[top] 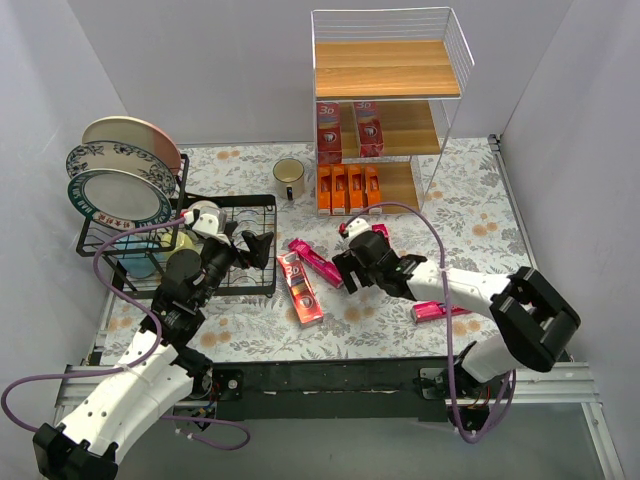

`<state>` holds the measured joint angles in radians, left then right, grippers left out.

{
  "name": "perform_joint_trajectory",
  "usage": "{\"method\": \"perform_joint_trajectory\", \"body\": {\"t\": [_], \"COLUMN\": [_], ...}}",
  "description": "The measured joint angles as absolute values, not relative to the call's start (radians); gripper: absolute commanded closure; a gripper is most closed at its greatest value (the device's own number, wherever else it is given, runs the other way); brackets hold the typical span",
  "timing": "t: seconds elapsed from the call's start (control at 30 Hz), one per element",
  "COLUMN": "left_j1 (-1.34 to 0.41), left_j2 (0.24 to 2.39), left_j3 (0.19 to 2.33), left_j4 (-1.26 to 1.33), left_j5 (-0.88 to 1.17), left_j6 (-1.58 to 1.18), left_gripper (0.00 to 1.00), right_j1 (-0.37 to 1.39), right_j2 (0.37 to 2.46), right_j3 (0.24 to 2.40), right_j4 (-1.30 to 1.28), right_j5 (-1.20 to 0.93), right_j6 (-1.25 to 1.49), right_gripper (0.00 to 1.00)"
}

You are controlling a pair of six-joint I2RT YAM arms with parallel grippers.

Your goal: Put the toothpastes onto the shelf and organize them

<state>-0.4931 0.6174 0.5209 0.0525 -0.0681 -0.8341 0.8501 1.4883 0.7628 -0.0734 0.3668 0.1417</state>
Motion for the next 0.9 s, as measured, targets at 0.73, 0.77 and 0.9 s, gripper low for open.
{"method": "perform_joint_trajectory", "body": {"t": [0.73,0.77,0.9], "left_j1": [-0.493,-0.493,-0.493], "left_j2": [0.614,0.612,0.606], "left_j3": [0.521,0.521,0.521], "left_j4": [0.052,0.052,0.052], "left_j5": [-0.096,-0.097,-0.102], "left_j6": [-0.834,-0.834,-0.834], "left_gripper": [0.02,0.02,0.02], "right_j1": [1.181,1.187,1.201], "right_j2": [1.649,1.654,1.656], "right_j3": [1.018,1.029,1.041], "right_j4": [-0.170,-0.184,-0.214], "right_j5": [0.231,0.245,0.290], "right_j6": [0.122,0.125,0.130], "right_gripper": [0.01,0.01,0.02]}}
